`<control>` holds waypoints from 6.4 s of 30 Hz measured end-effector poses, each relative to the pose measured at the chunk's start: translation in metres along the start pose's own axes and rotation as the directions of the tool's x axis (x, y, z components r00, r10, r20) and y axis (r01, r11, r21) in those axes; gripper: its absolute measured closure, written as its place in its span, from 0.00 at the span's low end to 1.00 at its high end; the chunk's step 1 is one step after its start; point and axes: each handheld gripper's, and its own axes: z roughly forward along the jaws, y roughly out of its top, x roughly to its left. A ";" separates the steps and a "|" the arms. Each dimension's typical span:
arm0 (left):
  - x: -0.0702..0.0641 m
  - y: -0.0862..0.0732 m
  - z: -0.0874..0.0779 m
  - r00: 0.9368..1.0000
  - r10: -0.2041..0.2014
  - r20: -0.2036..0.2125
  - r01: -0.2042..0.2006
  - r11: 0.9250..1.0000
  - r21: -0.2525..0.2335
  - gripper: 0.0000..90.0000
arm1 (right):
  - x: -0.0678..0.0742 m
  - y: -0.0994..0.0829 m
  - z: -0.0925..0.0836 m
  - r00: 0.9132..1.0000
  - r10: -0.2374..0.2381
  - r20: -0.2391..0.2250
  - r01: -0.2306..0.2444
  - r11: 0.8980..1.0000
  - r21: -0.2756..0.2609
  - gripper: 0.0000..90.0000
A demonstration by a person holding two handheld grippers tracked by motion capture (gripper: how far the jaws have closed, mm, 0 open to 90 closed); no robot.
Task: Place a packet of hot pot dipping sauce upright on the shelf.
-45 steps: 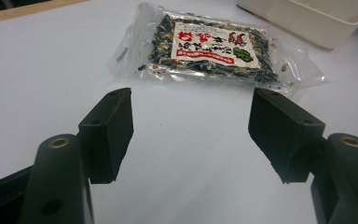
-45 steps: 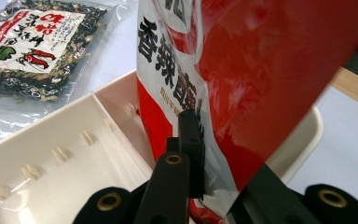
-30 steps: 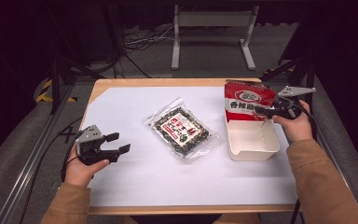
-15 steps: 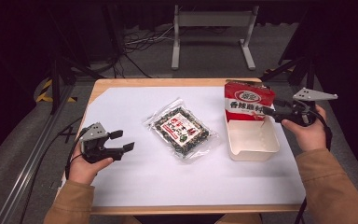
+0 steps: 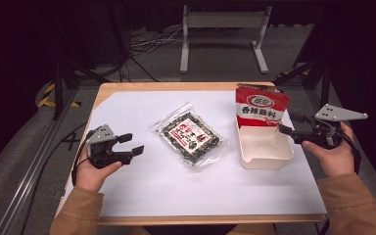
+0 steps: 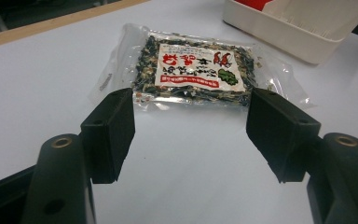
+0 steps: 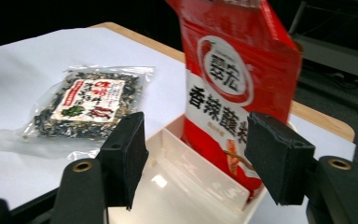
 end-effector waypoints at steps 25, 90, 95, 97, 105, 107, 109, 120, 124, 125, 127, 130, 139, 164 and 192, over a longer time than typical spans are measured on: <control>0.002 0.022 0.026 1.000 0.004 0.001 -0.004 0.999 0.054 0.33 | 0.059 -0.015 0.010 0.990 -0.069 -0.120 0.066 0.997 -0.025 0.40; 0.089 0.001 0.141 0.942 -0.321 -0.102 0.332 0.934 0.131 0.71 | 0.101 -0.025 0.013 0.951 -0.192 -0.244 0.197 0.980 -0.001 0.62; 0.085 0.006 0.147 0.953 -0.283 -0.109 0.298 0.941 0.163 0.77 | 0.102 -0.026 0.014 0.948 -0.197 -0.249 0.203 0.979 0.001 0.62; 0.087 0.004 0.146 0.948 -0.301 -0.102 0.314 0.937 0.155 0.77 | 0.102 -0.027 0.013 0.949 -0.196 -0.249 0.203 0.979 0.001 0.62; 0.087 0.003 0.147 0.951 -0.283 -0.125 0.301 0.940 0.161 0.92 | 0.103 -0.028 0.013 0.949 -0.196 -0.248 0.203 0.979 0.005 0.62; 0.085 0.003 0.147 0.955 -0.264 -0.138 0.285 0.944 0.168 0.97 | 0.103 -0.028 0.013 0.949 -0.195 -0.249 0.203 0.979 0.004 0.62; 0.084 0.004 0.147 0.958 -0.253 -0.134 0.275 0.945 0.176 1.00 | 0.103 -0.028 0.014 0.948 -0.195 -0.250 0.203 0.979 0.006 0.62; 0.078 0.014 0.128 0.961 -0.255 -0.108 0.271 0.948 0.168 1.00 | 0.103 -0.028 0.014 0.945 -0.217 -0.245 0.222 0.975 -0.006 0.66; 0.074 0.022 0.114 0.966 -0.245 -0.078 0.253 0.959 0.126 1.00 | 0.106 -0.026 0.015 0.944 -0.217 -0.248 0.223 0.975 -0.006 0.67; 0.074 0.022 0.114 0.966 -0.245 -0.078 0.253 0.959 0.126 1.00 | 0.106 -0.026 0.015 0.944 -0.217 -0.248 0.223 0.975 -0.006 0.67; 0.068 0.027 0.106 0.971 -0.227 -0.069 0.233 0.967 0.102 1.00 | 0.106 -0.025 0.016 0.944 -0.203 -0.259 0.207 0.978 -0.011 0.66; 0.062 0.035 0.096 0.976 -0.212 -0.047 0.215 0.975 0.062 1.00 | 0.105 -0.024 0.016 0.949 -0.185 -0.255 0.188 0.982 -0.012 0.66; 0.026 0.064 0.059 0.997 -0.079 -0.004 0.078 0.995 -0.054 1.00 | 0.102 -0.020 0.018 0.954 -0.146 -0.262 0.142 0.989 -0.034 0.64; -0.077 0.108 -0.014 0.966 0.245 0.085 -0.212 0.936 -0.281 1.00 | 0.107 0.004 0.032 0.939 -0.220 -0.264 0.206 0.975 -0.078 0.52; -0.104 0.106 -0.025 0.931 0.315 0.184 -0.249 0.918 -0.309 1.00 | 0.100 0.063 0.081 0.903 -0.260 -0.342 0.250 0.965 -0.074 0.36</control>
